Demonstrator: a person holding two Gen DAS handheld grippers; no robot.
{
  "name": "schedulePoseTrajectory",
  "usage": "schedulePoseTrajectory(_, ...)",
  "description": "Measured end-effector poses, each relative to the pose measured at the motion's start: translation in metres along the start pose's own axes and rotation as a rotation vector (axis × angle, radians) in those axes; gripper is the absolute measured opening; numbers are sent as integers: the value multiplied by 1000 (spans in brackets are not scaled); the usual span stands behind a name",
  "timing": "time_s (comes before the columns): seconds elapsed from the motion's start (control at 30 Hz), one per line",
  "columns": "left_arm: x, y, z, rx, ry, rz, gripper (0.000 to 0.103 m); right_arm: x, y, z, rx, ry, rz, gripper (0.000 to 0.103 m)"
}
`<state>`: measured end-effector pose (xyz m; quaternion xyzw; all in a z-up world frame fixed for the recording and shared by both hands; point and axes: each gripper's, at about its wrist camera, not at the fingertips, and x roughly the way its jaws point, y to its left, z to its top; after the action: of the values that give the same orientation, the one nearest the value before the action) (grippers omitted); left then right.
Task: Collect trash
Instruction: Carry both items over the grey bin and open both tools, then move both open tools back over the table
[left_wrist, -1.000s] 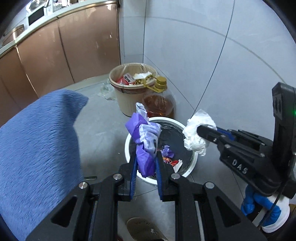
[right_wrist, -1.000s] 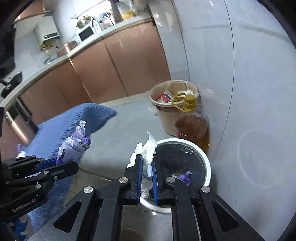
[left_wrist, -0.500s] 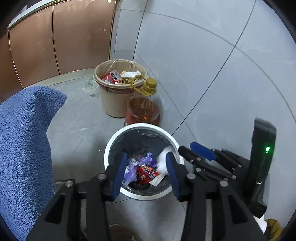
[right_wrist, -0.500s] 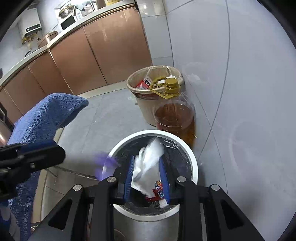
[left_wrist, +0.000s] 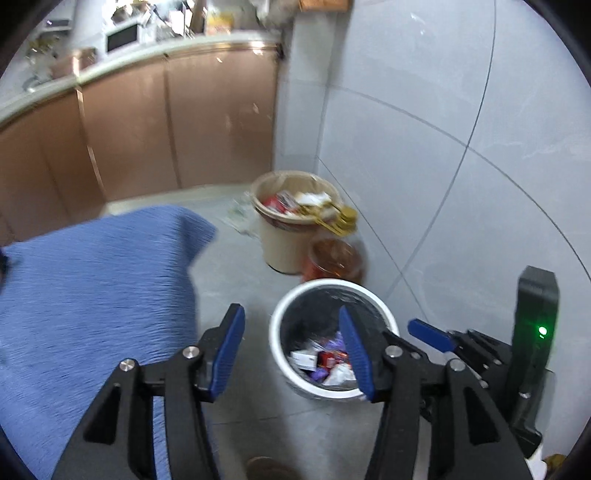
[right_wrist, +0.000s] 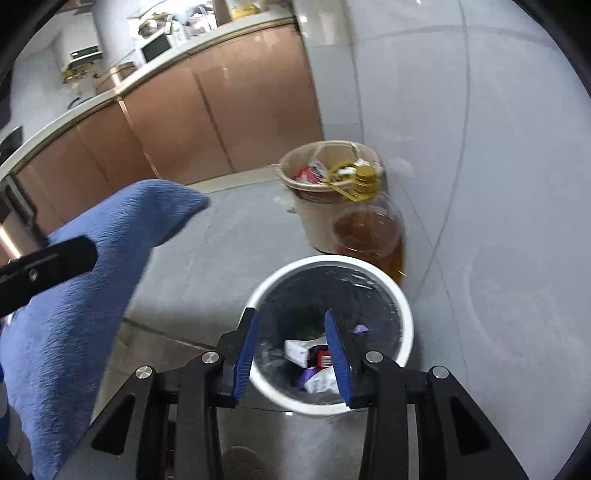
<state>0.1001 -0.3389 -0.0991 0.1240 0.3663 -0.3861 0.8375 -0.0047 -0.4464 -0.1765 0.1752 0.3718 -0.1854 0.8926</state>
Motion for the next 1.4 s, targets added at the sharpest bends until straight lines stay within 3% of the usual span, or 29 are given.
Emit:
schedulePoseTrajectory(0.37, -88, 52, -45, -77, -119, 237, 57, -70, 77, -17, -126, -118, 84, 45)
schedulePoseTrajectory(0.77, -175, 119, -76, -210, -228, 453, 62, -123, 115, -23, -167, -228, 119, 56)
schedulePoseTrajectory(0.9, -191, 130, -83, -231, -248, 471, 64, -132, 124, -26, -182, -247, 125, 63)
schedulePoseTrajectory(1.17, -197, 143, -96, -238, -241, 450, 65, -141, 150, -31, -231, -243, 144, 63)
schedulePoseTrajectory(1.4, -191, 183, -112, -276, -201, 468, 65, -121, 179, -31, -289, -191, 177, 63)
